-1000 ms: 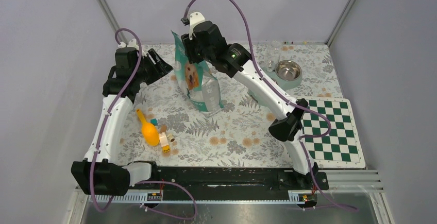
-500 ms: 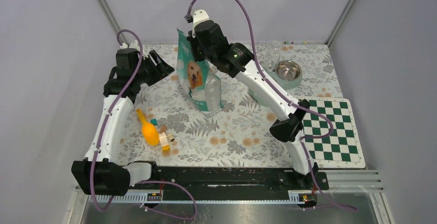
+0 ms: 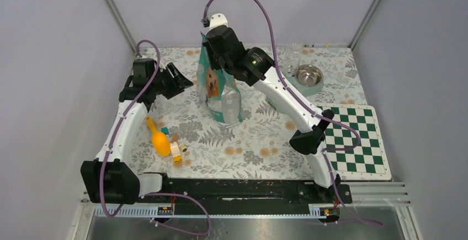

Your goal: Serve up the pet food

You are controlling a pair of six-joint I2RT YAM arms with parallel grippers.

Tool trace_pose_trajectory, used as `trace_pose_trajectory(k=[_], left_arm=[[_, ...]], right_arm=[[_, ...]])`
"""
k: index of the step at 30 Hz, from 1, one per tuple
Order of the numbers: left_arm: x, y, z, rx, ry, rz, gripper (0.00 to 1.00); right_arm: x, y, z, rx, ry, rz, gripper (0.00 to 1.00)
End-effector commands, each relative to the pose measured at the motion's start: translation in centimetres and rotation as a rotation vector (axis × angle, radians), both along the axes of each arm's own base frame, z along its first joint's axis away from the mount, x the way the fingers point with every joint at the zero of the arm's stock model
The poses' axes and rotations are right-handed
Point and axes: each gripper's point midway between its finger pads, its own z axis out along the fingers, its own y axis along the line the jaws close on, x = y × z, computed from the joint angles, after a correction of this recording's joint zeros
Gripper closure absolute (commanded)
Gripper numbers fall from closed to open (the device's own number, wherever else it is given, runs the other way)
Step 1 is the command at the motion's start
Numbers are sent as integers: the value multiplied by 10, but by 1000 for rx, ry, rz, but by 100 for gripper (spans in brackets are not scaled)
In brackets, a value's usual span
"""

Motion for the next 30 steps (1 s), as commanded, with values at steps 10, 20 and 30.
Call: trace_pose_trajectory(k=[10,20,30], left_arm=[[-1,-18,-14,-103,-1,-66,50],[-1,-27,-39,-118,46,-81,52],[2,-24,-52,-116,41,-41,56]], right_arm=[[-63,-59,202,380,-361,-60,100],[-59,-63,190,294,-367,-71,32],[-29,-132,129,197,-228,-192,25]])
